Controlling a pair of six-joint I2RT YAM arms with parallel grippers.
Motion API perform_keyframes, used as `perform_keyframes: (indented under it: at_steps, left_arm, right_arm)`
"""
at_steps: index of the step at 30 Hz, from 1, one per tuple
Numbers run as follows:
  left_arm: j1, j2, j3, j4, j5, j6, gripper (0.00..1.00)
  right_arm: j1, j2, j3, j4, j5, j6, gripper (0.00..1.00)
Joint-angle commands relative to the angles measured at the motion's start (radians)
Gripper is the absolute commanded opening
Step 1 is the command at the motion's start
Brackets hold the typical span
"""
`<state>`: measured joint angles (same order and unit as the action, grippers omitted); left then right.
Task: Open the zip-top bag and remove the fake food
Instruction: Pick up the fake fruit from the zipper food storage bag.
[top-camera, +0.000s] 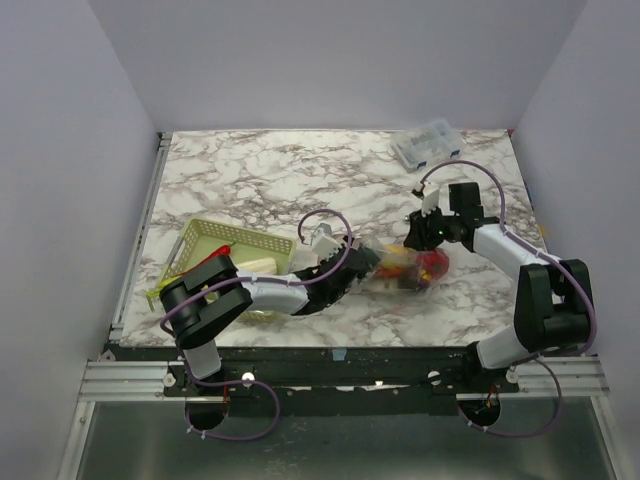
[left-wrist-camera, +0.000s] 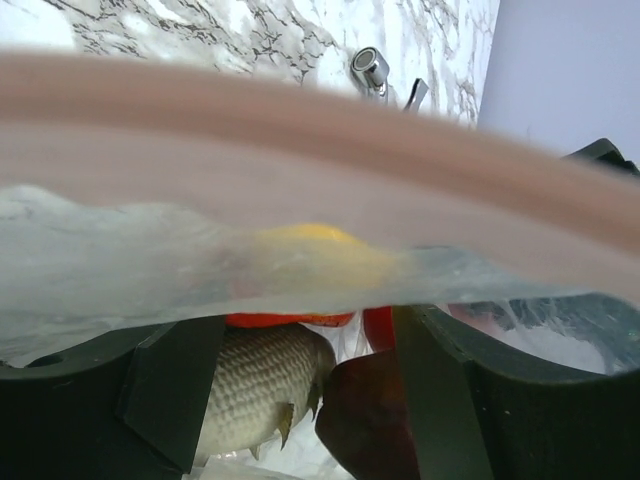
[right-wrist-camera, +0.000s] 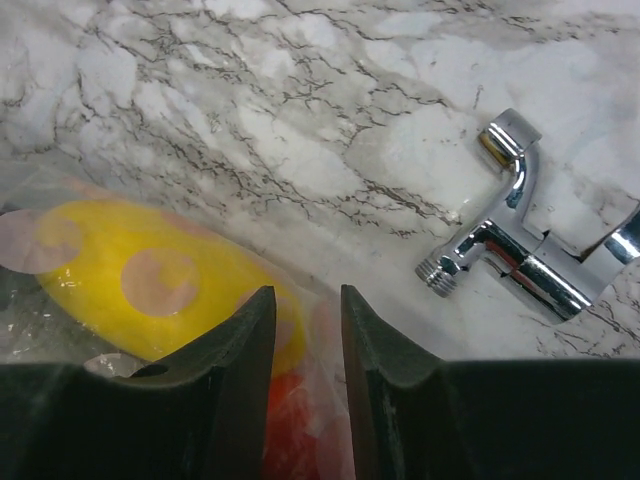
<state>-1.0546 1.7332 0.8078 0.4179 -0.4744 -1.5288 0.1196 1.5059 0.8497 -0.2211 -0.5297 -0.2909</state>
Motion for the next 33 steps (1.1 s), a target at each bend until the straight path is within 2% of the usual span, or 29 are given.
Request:
perform_keyframes:
  at_steps: [1,9,17,22,27,33]
  left_arm:
    - [0.009,0.019,0.033,0.018,0.022,0.027,0.69]
    - [0.01,0.043,0.057,0.012,0.042,0.026,0.69]
    - [0.008,0.034,0.053,-0.033,0.09,0.032,0.69]
    - [0.01,-0.007,0.007,-0.006,0.119,0.083,0.69]
    - [0.016,-0.022,0.011,-0.028,0.142,0.124,0.69]
    - [0.028,0.0,0.014,-0.011,0.165,0.118,0.69]
  right_arm:
    - [0.017,0.023,0.038,-0.116,-0.098,-0.09,0.35]
    - [0.048,0.034,0.043,-0.164,-0.179,-0.131,0.34]
    - [0.05,0.037,0.045,-0.154,-0.167,-0.113,0.34]
    - [0.051,0.005,0.057,-0.15,-0.143,-0.102,0.35]
    - [0.035,-0.118,0.052,-0.115,-0.096,-0.068,0.41]
    - [-0.072,-0.305,0.02,-0.096,-0.152,-0.073,0.59]
